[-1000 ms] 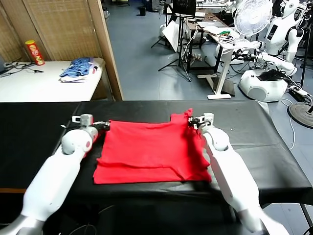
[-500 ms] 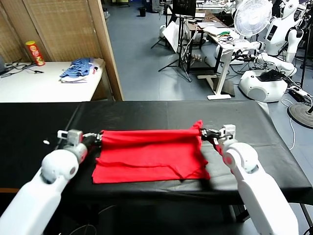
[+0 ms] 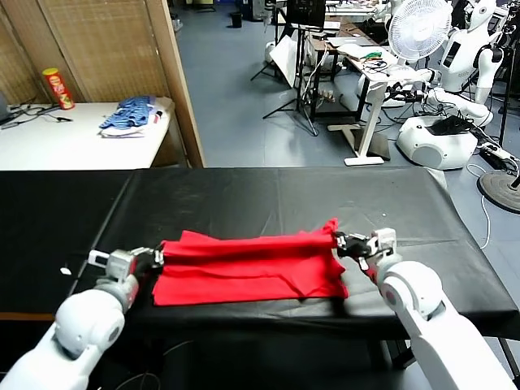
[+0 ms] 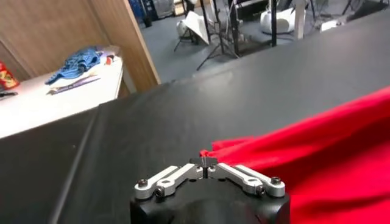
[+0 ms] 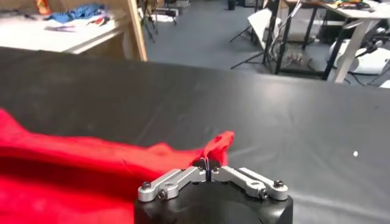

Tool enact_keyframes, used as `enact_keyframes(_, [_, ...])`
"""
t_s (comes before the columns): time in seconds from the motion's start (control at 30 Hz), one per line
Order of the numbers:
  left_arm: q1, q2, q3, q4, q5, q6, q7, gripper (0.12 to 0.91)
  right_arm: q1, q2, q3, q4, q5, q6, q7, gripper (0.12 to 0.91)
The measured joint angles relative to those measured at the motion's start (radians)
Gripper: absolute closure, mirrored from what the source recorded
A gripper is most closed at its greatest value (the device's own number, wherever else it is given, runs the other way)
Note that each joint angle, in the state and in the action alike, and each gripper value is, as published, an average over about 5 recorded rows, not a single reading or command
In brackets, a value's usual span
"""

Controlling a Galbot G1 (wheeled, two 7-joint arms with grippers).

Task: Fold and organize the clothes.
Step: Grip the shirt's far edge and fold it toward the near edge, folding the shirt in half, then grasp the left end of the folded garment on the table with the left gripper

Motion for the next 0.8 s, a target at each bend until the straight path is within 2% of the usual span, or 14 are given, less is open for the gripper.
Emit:
enact_keyframes(0.07, [0.014,-0.006,0.001,-0.002,0.008,0.000,0.005,0.904,-0.019,-0.001,0.009,0.013,-0.003,0.000,-0.002,0.853])
enact_keyframes(0.2, [0.039,-0.009,-0.004,-0.017,0.014,0.000,0.006,0.880,-0.049,-0.006,0.044,0.047,0.005,0.000,-0.008,0.631])
enact_keyframes(0.33, [0.052,-0.003,-0.022,-0.047,-0.007,0.000,0.006,0.710,-0.049,-0.001,0.093,0.072,0.025,0.000,-0.001,0.399])
enact_keyframes(0.43, [0.045,-0.003,-0.038,-0.067,-0.038,0.000,0.006,0.542,-0.029,0.018,0.112,0.065,-0.001,0.000,0.025,0.274])
enact_keyframes(0.47, [0.039,-0.005,-0.041,-0.070,-0.049,0.000,0.006,0.475,-0.019,0.027,0.113,0.057,-0.017,0.000,0.032,0.251])
enact_keyframes(0.6, [-0.006,-0.020,-0.037,-0.053,-0.104,0.000,-0.001,0.289,0.034,0.071,0.093,-0.003,-0.089,0.001,0.038,0.229])
enact_keyframes(0.67, [-0.040,-0.033,-0.024,-0.027,-0.133,0.000,-0.005,0.247,0.061,0.095,0.076,-0.041,-0.116,0.006,0.036,0.228])
enact_keyframes(0.8, [-0.112,-0.069,0.009,0.047,-0.176,0.000,-0.008,0.233,0.107,0.139,0.040,-0.117,-0.150,0.024,0.035,0.227])
